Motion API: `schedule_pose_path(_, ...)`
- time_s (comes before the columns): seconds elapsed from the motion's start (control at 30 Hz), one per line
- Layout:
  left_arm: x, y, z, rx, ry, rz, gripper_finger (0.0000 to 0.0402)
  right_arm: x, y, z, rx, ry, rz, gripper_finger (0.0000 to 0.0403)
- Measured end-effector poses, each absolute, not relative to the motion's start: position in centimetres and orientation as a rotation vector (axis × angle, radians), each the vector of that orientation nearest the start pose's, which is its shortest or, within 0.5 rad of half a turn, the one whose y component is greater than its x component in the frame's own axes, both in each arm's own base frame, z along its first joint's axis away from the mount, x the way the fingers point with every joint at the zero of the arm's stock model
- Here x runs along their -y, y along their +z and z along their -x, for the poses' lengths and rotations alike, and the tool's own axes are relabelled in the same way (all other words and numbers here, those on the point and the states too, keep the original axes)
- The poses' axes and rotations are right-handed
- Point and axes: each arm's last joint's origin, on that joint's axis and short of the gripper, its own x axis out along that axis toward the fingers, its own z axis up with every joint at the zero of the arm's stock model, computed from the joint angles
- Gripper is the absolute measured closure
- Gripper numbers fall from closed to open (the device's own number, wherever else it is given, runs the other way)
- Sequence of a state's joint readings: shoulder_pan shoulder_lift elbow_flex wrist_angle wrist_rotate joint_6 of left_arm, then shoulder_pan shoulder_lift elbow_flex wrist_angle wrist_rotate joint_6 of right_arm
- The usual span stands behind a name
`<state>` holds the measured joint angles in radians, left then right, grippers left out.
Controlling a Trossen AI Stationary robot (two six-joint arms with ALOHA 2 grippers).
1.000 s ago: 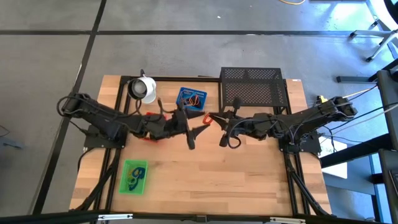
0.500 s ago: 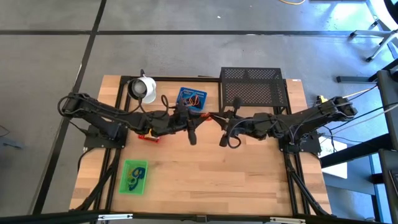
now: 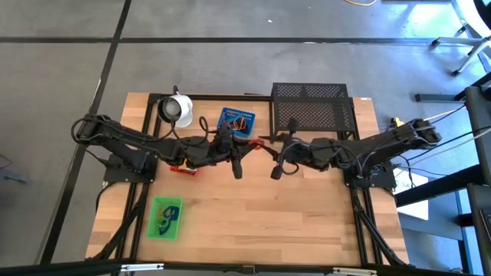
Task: Pick & Place Office Desk Supplies
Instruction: Put the orange spring keychain into the green bin
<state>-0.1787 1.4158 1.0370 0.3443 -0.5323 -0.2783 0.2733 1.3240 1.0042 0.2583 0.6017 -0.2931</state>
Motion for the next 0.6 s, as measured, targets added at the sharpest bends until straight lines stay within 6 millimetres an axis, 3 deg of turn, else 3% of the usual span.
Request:
schedule_pose_path(0.33,4.1,32.6,-31.9,0.025,0.407,0.283,0.0382,-6.2,34.2,-26.7,-0.161,-0.149,0.141,0.0159)
schedule_pose_path(0.6,4.0,32.4,-30.8,-0.062,0.407,0.374,0.0382,-6.2,35.0,-23.7,-0.241,-0.028,0.004,0.0109)
